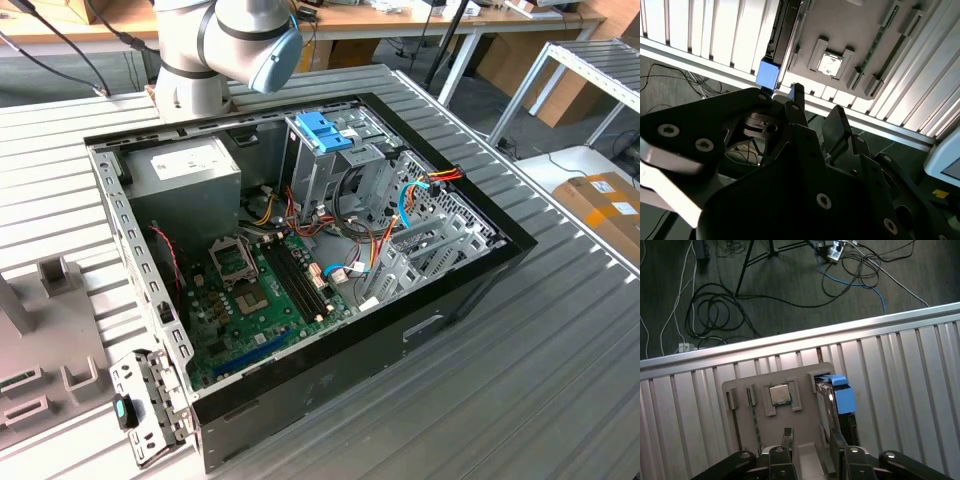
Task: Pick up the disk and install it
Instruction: 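Pick up the disk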
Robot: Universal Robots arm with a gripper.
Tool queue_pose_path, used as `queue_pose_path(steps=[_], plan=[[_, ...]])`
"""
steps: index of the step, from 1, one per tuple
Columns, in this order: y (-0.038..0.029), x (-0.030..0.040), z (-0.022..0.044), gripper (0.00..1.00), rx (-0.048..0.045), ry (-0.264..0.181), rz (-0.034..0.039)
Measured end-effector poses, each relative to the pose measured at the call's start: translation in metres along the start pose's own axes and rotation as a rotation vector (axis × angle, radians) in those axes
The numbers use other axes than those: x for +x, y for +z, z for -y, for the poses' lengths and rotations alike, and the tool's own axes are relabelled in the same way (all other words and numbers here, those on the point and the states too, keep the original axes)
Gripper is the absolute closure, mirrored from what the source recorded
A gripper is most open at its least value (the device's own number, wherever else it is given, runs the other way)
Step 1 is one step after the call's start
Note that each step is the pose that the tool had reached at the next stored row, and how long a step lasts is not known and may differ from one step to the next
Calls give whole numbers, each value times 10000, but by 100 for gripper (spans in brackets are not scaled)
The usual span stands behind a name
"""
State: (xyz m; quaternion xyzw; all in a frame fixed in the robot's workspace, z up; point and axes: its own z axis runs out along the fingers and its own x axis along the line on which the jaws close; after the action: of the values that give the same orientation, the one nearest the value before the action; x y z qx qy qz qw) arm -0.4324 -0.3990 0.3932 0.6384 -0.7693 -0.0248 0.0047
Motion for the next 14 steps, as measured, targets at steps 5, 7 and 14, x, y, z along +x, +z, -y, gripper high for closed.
queue_pose_path(steps=[5, 7, 14], plan=[[0, -2, 1, 58, -10, -436, -19], [-1, -9, 4, 58, -15, -565, -26], [5, -59, 10, 58, -37, -1536, -68]])
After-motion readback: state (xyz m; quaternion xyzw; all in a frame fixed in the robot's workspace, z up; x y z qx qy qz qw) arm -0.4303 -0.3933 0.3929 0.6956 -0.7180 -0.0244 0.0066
